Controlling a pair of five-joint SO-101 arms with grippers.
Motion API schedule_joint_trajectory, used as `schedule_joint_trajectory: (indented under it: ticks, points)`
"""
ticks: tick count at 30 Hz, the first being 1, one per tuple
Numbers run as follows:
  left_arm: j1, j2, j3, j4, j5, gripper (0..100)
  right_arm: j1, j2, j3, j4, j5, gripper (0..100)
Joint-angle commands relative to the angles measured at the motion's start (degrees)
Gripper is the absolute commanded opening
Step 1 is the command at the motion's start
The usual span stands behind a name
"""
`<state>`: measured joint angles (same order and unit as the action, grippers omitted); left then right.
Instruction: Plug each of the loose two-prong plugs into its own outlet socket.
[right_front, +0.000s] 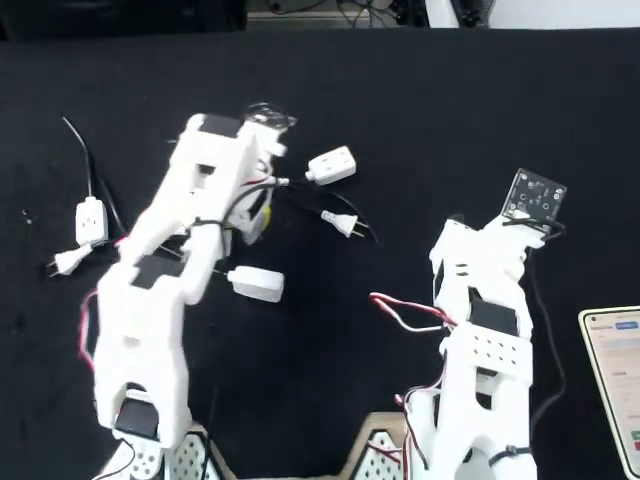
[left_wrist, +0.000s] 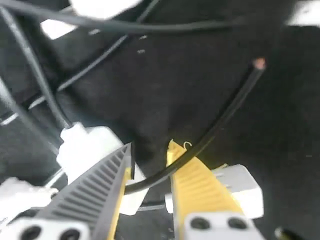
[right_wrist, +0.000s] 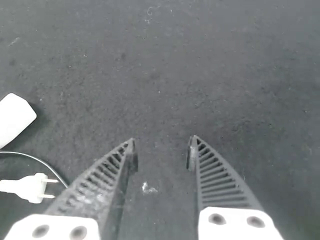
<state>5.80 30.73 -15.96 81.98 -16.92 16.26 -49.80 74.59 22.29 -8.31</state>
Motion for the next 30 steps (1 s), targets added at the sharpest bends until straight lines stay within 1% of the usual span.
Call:
schedule_joint_trajectory:
  ticks: [1, 4, 7, 10, 13, 15, 17, 20, 22, 25, 27, 28, 30]
  points:
    - [-6.55, -10.81, 16.31, -8.97, -1.41, 13, 1.05, -1.54, -2.33, -1.14, -0.44, 16.6]
    - [-9.54, -21.98, 24.84, -14.07, -3.25, 13, 1.05, -1.54, -2.42, -1.14, -0.44, 16.6]
    - [-12.7, -31.12, 29.67, -17.58, -4.22, 13, 1.05, -1.54, -2.33, -1.14, -0.44, 16.6]
    - [-15.78, -36.04, 30.64, -20.22, -4.22, 13, 1.05, -1.54, -2.33, -1.14, -0.44, 16.6]
    - [-16.4, -36.48, 28.35, -20.57, -3.6, 15, 1.05, -1.54, -2.33, -1.14, -0.44, 16.6]
    - [-16.31, -36.31, 26.42, -20.92, 0.44, 21, 1.05, -1.54, -2.33, -1.14, -0.44, 16.6]
    - [-15.43, -35.25, 23.87, -21.8, 6.24, 26, 1.05, -1.54, -2.33, -1.14, -0.44, 16.6]
    - [-13.58, -30.95, 18.95, -22.07, 12.84, 25, 1.05, -1.54, -2.33, -1.14, -0.44, 16.6]
    - [-11.82, -26.9, 16.22, -21.8, 21.01, 25, 1.05, -1.54, -2.42, -1.14, -0.44, 16.6]
    - [-9.54, -21.8, 11.56, -20.57, 35.87, 25, 1.05, -1.54, -2.42, -1.14, -0.44, 16.6]
    - [-8.48, -18.99, 8.22, -19.16, 42.81, 25, 0.97, -1.54, -2.42, -1.14, -0.44, 16.6]
    - [-8.13, -17.93, 6.55, -18.46, 44.13, 25, 0.97, -1.54, -2.42, -1.14, -0.44, 16.6]
    - [-7.16, -16.09, 3.38, -17.58, 44.31, 25, 0.97, -1.54, -2.42, -1.14, -0.44, 16.6]
